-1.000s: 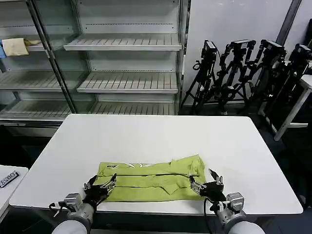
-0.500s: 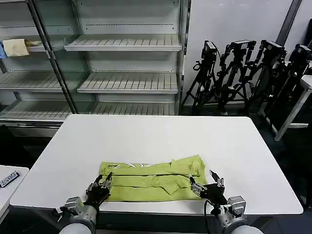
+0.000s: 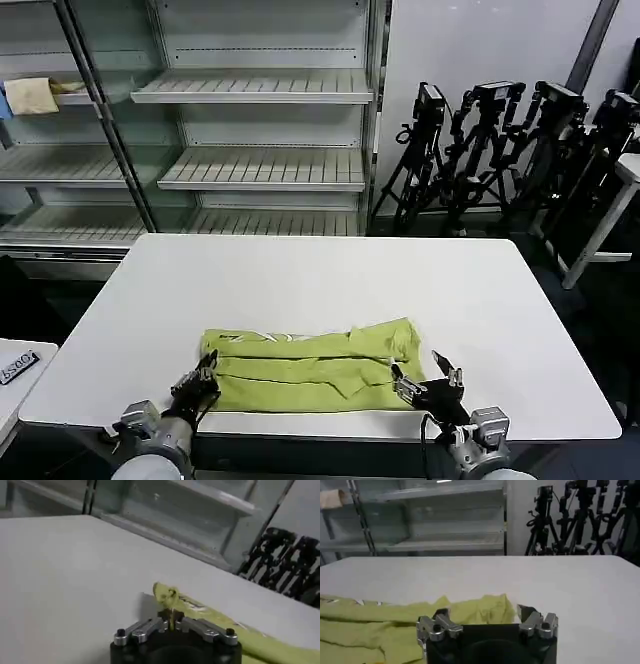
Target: Fold and organize the clothes.
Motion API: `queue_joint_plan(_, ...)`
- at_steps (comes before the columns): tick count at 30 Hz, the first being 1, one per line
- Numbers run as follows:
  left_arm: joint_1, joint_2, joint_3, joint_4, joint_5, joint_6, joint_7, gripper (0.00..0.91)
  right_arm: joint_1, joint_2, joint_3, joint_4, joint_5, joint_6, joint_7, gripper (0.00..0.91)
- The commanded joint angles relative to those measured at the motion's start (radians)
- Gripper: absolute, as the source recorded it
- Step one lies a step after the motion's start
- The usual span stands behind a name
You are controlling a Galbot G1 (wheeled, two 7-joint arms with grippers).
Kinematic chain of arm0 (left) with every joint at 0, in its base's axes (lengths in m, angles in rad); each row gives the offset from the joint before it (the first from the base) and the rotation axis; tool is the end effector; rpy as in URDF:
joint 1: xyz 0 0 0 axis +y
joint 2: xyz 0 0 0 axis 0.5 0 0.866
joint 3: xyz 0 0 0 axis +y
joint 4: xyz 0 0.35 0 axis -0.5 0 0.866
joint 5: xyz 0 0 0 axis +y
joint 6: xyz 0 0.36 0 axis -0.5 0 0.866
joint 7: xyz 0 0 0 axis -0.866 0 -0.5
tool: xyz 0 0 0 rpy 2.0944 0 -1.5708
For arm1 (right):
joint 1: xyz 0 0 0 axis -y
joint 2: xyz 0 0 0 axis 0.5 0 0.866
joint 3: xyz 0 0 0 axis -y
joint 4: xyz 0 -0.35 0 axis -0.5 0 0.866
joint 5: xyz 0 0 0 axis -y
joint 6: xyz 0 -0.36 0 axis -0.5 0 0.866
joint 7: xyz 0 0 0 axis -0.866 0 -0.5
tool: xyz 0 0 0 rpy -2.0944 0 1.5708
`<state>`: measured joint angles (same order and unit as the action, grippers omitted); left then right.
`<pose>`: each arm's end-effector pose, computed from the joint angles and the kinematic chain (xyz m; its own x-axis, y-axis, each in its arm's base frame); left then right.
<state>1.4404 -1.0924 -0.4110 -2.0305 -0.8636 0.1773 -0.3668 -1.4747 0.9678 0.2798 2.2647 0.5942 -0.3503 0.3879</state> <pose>0.2250 0.0554 -0.2943 -0.9438 0.0349 0.3287 -0.0921 0.9273 -0.3628 0.1878 -0.0129 -0.2356 -0.9293 -0.1932 0.3148 -0.1820 0.9812 0.0649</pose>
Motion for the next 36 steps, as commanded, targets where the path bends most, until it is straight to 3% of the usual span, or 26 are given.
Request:
queue_joint_plan(1,0.020,0.035,-0.107,-0.042,-0.127,-0.046,0.007,0.030,-0.007,0.002,0.004,0.005,-0.001,0.001,0.001,0.907)
queue_joint_plan(13,0.058,0.178,-0.400,0.041,-0.324,0.003,0.014,0.030,0.017,0.002,-0.010,-0.005,0.005,0.000,0.000,0.907)
queue_joint_plan(18,0.043,0.200,-0.450,-0.015,-0.448,0.027,0.006,0.030,0.021,0.004,-0.020,-0.013,0.005,0.000,0.000,0.907)
queue_joint_plan(28,-0.003,0.079,-0.280,-0.210,-0.617,0.041,-0.025,0.030,0.001,0.000,-0.011,-0.018,0.004,0.001,-0.002,0.907)
queue_joint_plan(36,-0.039,0.018,-0.103,-0.235,-0.563,0.028,-0.023,0.030,-0.010,-0.002,-0.011,-0.026,0.002,0.009,-0.008,0.907)
